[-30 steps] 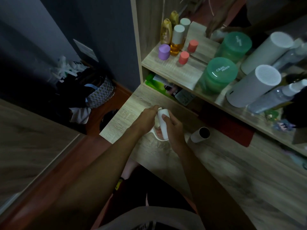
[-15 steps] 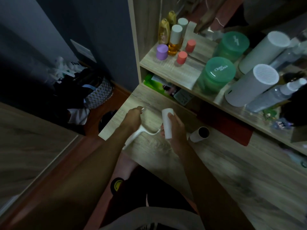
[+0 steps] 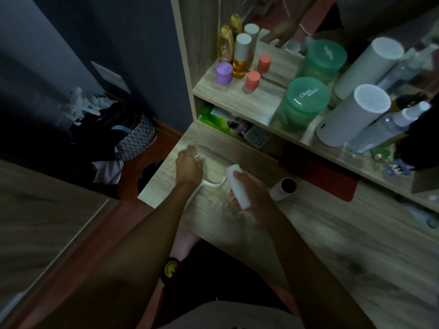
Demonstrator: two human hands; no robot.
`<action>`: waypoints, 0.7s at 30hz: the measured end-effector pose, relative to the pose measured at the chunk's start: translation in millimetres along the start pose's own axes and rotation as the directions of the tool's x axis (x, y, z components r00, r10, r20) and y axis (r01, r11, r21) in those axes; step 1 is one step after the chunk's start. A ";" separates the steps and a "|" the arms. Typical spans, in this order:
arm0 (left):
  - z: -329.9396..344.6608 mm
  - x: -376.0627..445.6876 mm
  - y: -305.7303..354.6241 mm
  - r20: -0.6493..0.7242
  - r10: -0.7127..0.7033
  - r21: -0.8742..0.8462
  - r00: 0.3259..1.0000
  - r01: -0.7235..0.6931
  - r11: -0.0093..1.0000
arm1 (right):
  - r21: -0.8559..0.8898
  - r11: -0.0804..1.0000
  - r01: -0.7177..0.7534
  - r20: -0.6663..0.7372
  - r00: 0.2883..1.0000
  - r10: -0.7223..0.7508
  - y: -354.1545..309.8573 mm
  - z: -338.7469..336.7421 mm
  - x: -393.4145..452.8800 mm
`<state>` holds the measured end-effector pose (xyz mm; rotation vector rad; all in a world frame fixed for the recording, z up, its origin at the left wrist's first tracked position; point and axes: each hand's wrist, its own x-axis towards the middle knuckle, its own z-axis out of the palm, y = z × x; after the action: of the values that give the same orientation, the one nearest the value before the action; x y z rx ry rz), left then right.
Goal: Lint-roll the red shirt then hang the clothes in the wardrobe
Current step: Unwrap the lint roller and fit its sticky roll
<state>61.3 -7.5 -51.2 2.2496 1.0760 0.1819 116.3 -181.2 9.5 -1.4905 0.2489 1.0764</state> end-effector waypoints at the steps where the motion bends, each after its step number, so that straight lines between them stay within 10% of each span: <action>1: -3.6 -7.3 6.7 -0.060 0.002 -0.098 0.998 -0.008 0.995 | -0.053 0.998 0.019 0.005 1.000 -0.019 -2.9 -0.7 -2.1; 4: -15.1 -31.8 31.3 -0.042 0.054 -0.335 0.998 -0.066 0.940 | -0.224 0.971 0.088 0.046 0.996 -0.079 -14.1 -0.7 -7.3; 9: -30.2 -57.4 52.8 0.517 -0.161 -0.609 0.841 0.493 0.621 | -0.500 0.858 0.117 0.091 0.992 -0.082 -30.6 -0.1 -5.9; 18: -41.3 -59.7 35.7 0.560 -0.108 -0.718 0.821 0.546 0.431 | -0.597 0.797 0.094 0.124 0.992 -0.025 -42.6 3.3 -7.0; 21: -36.7 -55.2 25.6 0.448 -0.130 -0.709 0.885 0.440 0.552 | -0.506 0.856 0.109 0.077 0.994 -0.081 -42.7 0.1 -5.4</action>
<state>28.0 -42.7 0.8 1.1920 0.8968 0.0878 143.0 -172.3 42.1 -1.9188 -0.1666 1.1536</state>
